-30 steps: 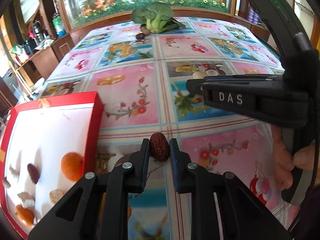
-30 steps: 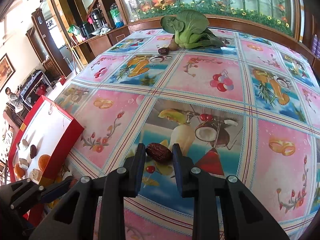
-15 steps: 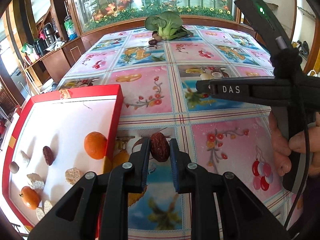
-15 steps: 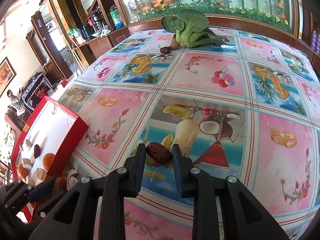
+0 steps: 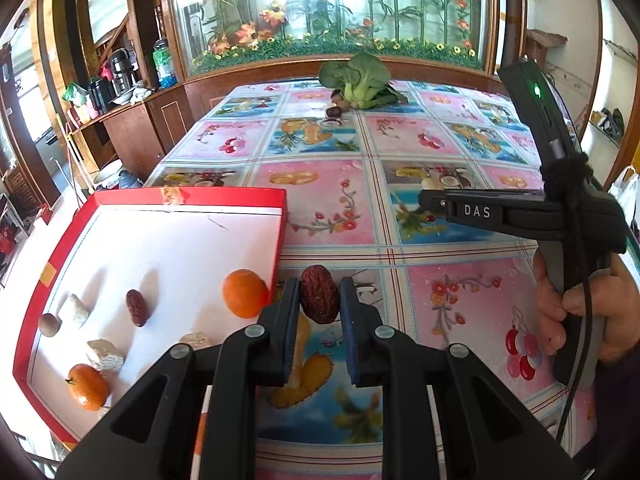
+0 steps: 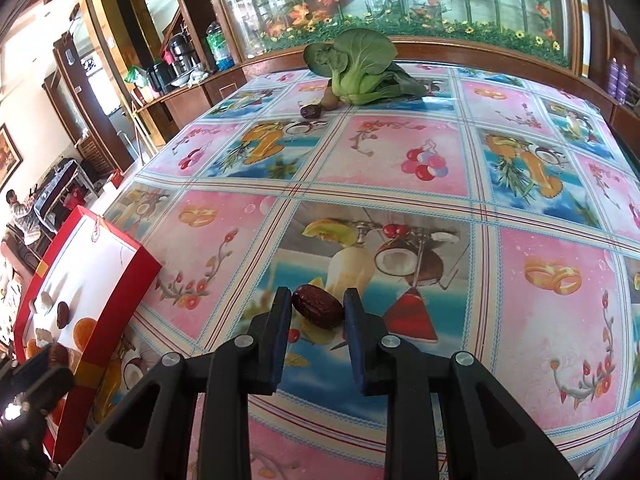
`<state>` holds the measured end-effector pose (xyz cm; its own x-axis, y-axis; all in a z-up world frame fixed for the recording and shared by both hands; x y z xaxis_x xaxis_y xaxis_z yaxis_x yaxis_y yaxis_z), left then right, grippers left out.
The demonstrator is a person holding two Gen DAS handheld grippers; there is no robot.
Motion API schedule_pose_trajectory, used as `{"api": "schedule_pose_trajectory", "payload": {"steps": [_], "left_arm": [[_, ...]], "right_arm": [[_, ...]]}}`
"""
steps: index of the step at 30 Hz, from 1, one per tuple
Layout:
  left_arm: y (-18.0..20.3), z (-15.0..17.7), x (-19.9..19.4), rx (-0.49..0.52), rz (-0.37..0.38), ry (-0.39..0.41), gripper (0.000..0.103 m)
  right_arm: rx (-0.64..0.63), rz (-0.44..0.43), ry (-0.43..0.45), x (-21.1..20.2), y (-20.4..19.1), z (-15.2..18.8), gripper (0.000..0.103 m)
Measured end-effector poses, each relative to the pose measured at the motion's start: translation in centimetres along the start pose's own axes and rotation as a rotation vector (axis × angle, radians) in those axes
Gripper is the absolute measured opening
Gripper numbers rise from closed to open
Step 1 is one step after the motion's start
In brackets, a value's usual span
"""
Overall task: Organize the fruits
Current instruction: 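Carry both red dates over the white tray, then open the right gripper to drop its red date into the tray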
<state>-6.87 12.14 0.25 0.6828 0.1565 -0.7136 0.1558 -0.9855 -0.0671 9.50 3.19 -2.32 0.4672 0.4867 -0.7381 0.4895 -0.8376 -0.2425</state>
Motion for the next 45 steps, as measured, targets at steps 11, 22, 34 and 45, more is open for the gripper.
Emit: {"api": "schedule_pose_trajectory", "payload": {"steps": [11,22,34,45], "left_arm": [[-3.1,-0.3,-3.3,-0.068,0.02,0.074,0.022],[-10.6,0.5,-7.6,-0.172,-0.047,0.164,0.022],[-19.2,4.4,-7.7,-0.289,-0.148,0.141,0.022],[-20.8,7.0,-6.0,-0.295,-0.123,0.068,0.022]], "right_arm": [[0.114,-0.019,0.032,-0.5,2.1,-0.2,0.025],[0.199,-0.181,0.06,-2.7,-1.7,0.3,0.025],[0.02,-0.466,0.031,-4.2,-16.9,3.2,0.025],[-0.167,-0.477,-0.076,-2.0,-22.7,6.7,0.025]]}}
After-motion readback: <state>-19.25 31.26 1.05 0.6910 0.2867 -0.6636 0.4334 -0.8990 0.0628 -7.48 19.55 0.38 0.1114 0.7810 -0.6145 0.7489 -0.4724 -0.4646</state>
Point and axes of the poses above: each gripper's, at about its wrist camera, not at the fingertips, and x roughly the way its jaws point, y to its right, z to its underside, the point moved 5 cm from there along x, roughly the way its jaws point, and after that the axes turned 1 degree about x, right-handed, at the moved point
